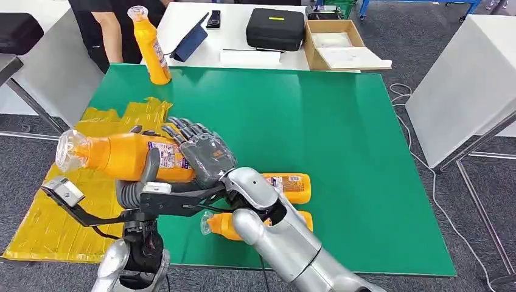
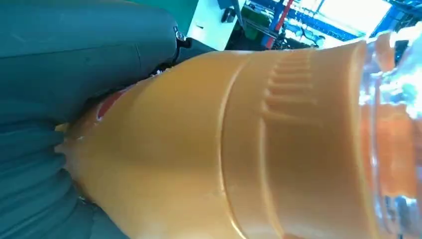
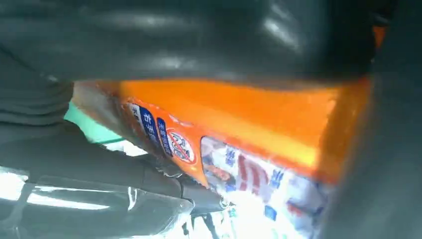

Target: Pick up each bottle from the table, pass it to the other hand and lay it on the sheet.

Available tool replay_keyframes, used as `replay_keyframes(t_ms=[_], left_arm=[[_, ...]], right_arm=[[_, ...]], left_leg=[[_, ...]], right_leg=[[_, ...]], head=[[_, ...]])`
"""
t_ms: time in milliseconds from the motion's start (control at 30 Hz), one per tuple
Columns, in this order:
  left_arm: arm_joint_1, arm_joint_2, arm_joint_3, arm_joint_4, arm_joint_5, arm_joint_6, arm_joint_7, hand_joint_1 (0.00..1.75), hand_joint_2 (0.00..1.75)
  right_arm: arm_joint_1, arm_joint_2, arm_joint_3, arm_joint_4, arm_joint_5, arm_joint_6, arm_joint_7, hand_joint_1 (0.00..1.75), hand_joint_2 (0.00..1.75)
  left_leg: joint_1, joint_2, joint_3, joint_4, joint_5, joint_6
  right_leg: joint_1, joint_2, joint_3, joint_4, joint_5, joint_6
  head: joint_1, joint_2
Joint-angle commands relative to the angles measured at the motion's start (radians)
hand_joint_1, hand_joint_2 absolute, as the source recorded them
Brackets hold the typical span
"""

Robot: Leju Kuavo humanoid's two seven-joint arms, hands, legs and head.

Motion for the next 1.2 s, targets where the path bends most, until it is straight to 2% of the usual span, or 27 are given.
replay_keyframes(t_ms=[33,100,133,167,200,267,300,567,633,700,767,867,900,933,1067,1200], left_arm=[[0.105,0.016,0.125,-0.118,0.008,-0.062,-0.005,1.75,1.75],[0.137,0.017,0.182,-0.125,-0.001,-0.089,-0.014,1.75,1.75],[0.149,0.02,0.203,-0.123,0.001,-0.094,-0.015,1.75,1.75],[0.161,0.035,0.245,-0.093,0.006,-0.128,-0.021,1.75,1.75],[0.16,0.047,0.247,-0.077,0.004,-0.137,-0.024,1.75,1.75],[0.148,0.071,0.247,-0.031,0.014,-0.159,-0.037,1.75,1.75],[0.142,0.08,0.243,-0.013,0.017,-0.162,-0.046,1.75,1.75],[0.109,0.142,0.181,0.046,0.044,-0.139,-0.09,1.75,1.75],[0.103,0.148,0.174,0.046,-0.055,-0.08,-0.141,1.75,1.75],[0.079,0.151,0.163,0.068,-0.277,0.072,-0.204,1.75,1.75],[0.054,0.16,0.154,0.106,-0.418,0.175,-0.223,1.75,1.75],[0.017,0.185,0.139,0.181,-0.671,0.379,-0.285,1.75,1.75],[0.012,0.192,0.135,0.194,-0.695,0.399,-0.293,1.75,1.75],[0.003,0.178,0.184,0.209,-0.923,0.472,-0.293,1.75,1.75],[-0.009,0.187,0.262,0.268,-1.159,0.472,-0.293,1.75,1.75],[-0.012,0.192,0.268,0.278,-1.183,0.472,-0.293,1.75,1.75]], right_arm=[[0.026,-0.166,-0.17,-0.17,-0.11,-0.013,-0.078,0.0,0.0],[0.075,-0.209,-0.233,-0.3,-0.182,0.01,-0.128,0.0,0.0],[0.12,-0.2,-0.307,-0.367,-0.329,0.026,-0.189,0.0,0.0],[0.182,-0.292,-0.366,-0.537,-0.397,0.074,-0.167,0.0,0.0],[0.2,-0.307,-0.386,-0.569,-0.397,0.073,-0.16,0.0,0.0],[0.231,-0.344,-0.414,-0.604,-0.391,0.08,-0.161,0.0,0.0],[0.243,-0.351,-0.426,-0.603,-0.392,0.075,-0.165,0.0,0.0],[0.31,-0.403,-0.438,-0.614,-0.396,-0.017,-0.197,0.0,0.0],[0.336,-0.401,-0.459,-0.639,-0.415,-0.03,-0.196,0.0,0.0],[0.381,-0.387,-0.505,-0.672,-0.511,-0.034,-0.215,0.0,0.0],[0.417,-0.392,-0.536,-0.694,-0.602,-0.014,-0.228,0.0,0.0],[0.461,-0.413,-0.551,-0.711,-0.658,0.009,-0.236,0.0,0.0],[0.471,-0.417,-0.551,-0.714,-0.661,0.011,-0.24,0.0,0.0],[0.488,-0.425,-0.543,-0.72,-0.658,0.009,-0.238,0.0,0.0],[0.507,-0.443,-0.525,-0.717,-0.668,0.016,-0.241,0.0,0.0],[0.505,-0.447,-0.521,-0.714,-0.668,0.017,-0.241,0.0,0.0]], left_leg=[[0.002,-0.005,0.004,0.0,-0.001,-0.004],[0.003,-0.006,0.007,0.001,-0.003,-0.006],[0.002,-0.004,0.003,0.0,-0.001,-0.004],[0.002,-0.006,0.004,0.0,-0.002,-0.005],[0.003,-0.007,0.004,0.0,-0.001,-0.005],[0.003,-0.013,0.006,0.0,-0.002,-0.006],[0.001,-0.01,0.003,-0.001,0.0,-0.003],[0.001,-0.009,0.004,-0.001,-0.001,-0.005],[0.002,-0.009,0.006,0.0,-0.002,-0.008],[0.001,-0.005,0.002,-0.001,-0.001,-0.004],[0.001,-0.007,0.003,-0.001,-0.001,-0.004],[0.002,-0.01,0.005,-0.001,-0.001,-0.005],[0.0,-0.007,0.003,-0.001,0.0,-0.003],[0.001,-0.008,0.004,-0.001,-0.001,-0.005],[0.002,-0.006,0.005,-0.001,-0.002,-0.006],[0.001,-0.002,0.002,-0.001,-0.001,-0.004]], right_leg=[[0.001,0.0,0.006,-0.002,-0.001,-0.002],[0.002,0.0,0.009,-0.002,-0.002,-0.003],[0.001,0.0,0.005,-0.002,-0.001,-0.002],[0.001,-0.001,0.006,-0.002,-0.002,-0.002],[0.001,-0.003,0.006,-0.002,-0.002,-0.002],[0.001,-0.007,0.01,-0.003,-0.003,-0.003],[0.001,-0.006,0.005,-0.003,-0.002,-0.002],[0.0,-0.004,0.005,-0.002,-0.002,-0.003],[0.001,-0.002,0.007,-0.002,-0.002,-0.004],[0.0,-0.002,0.002,-0.002,-0.001,-0.002],[0.001,-0.004,0.004,-0.002,-0.001,-0.002],[0.001,-0.006,0.007,-0.003,-0.002,-0.002],[0.0,-0.004,0.004,-0.003,-0.001,-0.001],[0.001,-0.004,0.006,-0.003,-0.002,-0.002],[0.001,-0.001,0.006,-0.002,-0.001,-0.003],[0.0,0.001,0.002,-0.002,0.0,-0.002]], head=[[0.0,0.0],[0.0,0.0],[0.0,0.0],[0.0,0.0],[0.0,0.0],[0.0,0.0],[0.0,0.0],[0.0,0.0],[0.0,0.0],[0.0,0.0],[0.0,0.0],[0.0,0.0],[0.0,0.0],[0.0,0.0],[0.0,0.0],[0.0,0.0]])
